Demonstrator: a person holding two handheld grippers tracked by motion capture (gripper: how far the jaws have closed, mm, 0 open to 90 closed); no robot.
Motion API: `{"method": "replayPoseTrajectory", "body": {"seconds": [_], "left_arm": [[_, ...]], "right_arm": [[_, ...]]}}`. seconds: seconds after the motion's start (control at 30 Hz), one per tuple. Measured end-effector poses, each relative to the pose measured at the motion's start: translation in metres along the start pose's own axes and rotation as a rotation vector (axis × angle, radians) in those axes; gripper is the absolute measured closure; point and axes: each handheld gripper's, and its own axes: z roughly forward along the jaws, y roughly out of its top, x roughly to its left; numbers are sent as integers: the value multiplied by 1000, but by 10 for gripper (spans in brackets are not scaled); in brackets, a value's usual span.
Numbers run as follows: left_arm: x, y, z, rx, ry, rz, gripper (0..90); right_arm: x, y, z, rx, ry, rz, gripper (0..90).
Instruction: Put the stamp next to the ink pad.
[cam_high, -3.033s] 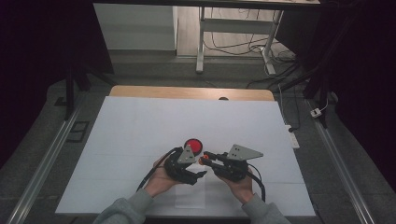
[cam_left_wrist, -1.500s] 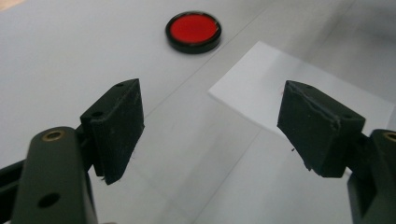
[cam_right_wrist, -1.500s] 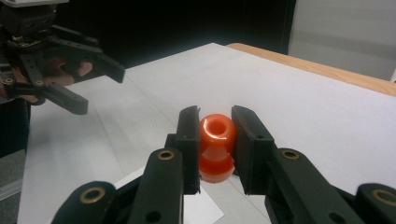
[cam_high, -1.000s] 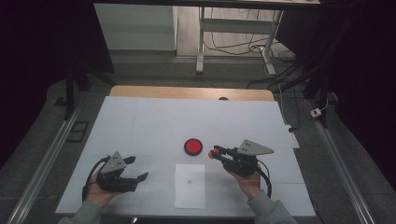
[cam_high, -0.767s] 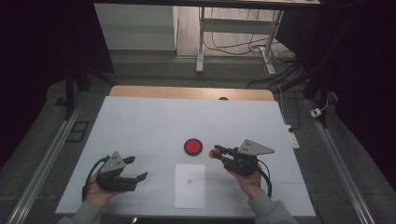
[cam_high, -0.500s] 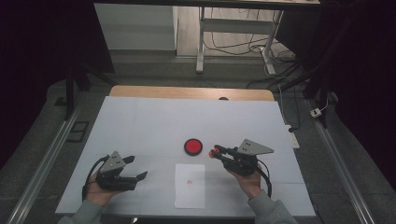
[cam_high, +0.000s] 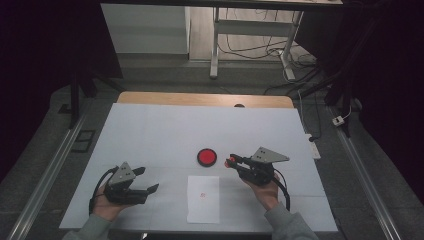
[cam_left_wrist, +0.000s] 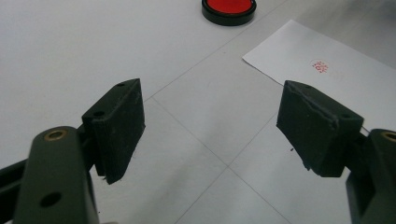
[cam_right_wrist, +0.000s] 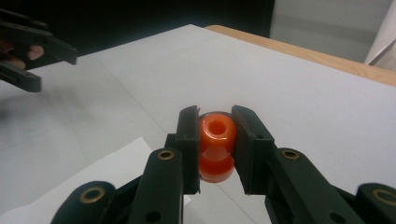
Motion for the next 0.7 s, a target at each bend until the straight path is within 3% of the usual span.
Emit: {"method": "replayPoseTrajectory", "body": {"seconds": [0.7], "left_arm": [[3, -1, 1, 9, -7, -12, 232]], "right_arm": [[-9, -18, 42, 151, -51, -11, 718]]}}
